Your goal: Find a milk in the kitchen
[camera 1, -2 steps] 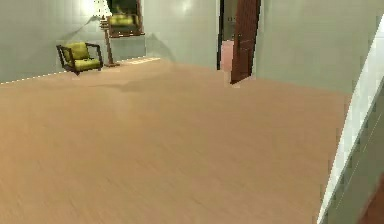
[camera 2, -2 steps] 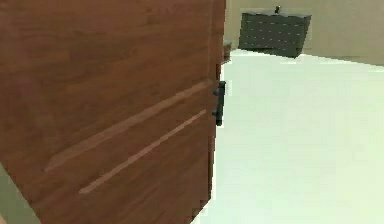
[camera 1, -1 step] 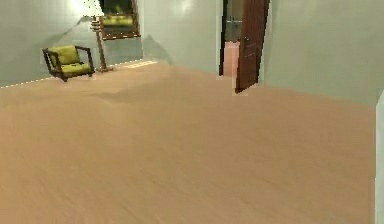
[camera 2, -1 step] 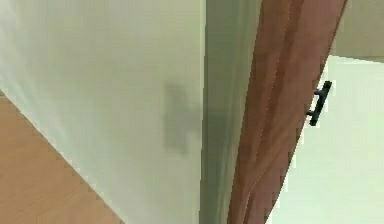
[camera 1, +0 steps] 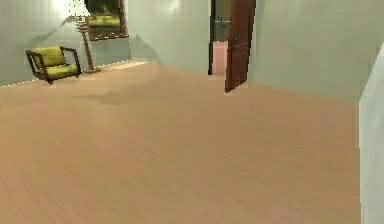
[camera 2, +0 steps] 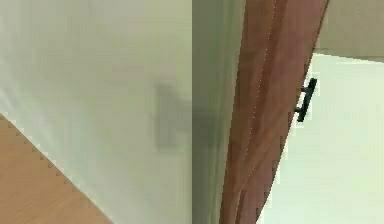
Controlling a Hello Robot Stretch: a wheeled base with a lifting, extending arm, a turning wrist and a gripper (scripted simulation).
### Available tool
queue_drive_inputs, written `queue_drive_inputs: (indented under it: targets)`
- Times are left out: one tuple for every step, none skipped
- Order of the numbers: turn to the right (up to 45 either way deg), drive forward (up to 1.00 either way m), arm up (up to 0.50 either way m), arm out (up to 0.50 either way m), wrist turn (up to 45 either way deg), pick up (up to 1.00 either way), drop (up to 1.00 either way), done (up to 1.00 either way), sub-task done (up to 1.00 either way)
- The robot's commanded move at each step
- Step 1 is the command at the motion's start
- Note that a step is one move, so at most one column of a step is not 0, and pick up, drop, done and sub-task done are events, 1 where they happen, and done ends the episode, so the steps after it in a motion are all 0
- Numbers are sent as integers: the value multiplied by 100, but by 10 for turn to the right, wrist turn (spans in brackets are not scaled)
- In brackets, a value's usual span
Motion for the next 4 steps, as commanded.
queue_drive_inputs:
  targets:
    - [0, 100, 0, 0, 0, 0, 0, 0, 0]
    - [0, 100, 0, 0, 0, 0, 0, 0, 0]
    - [0, 100, 0, 0, 0, 0, 0, 0, 0]
    - [0, 60, 0, 0, 0, 0, 0, 0, 0]
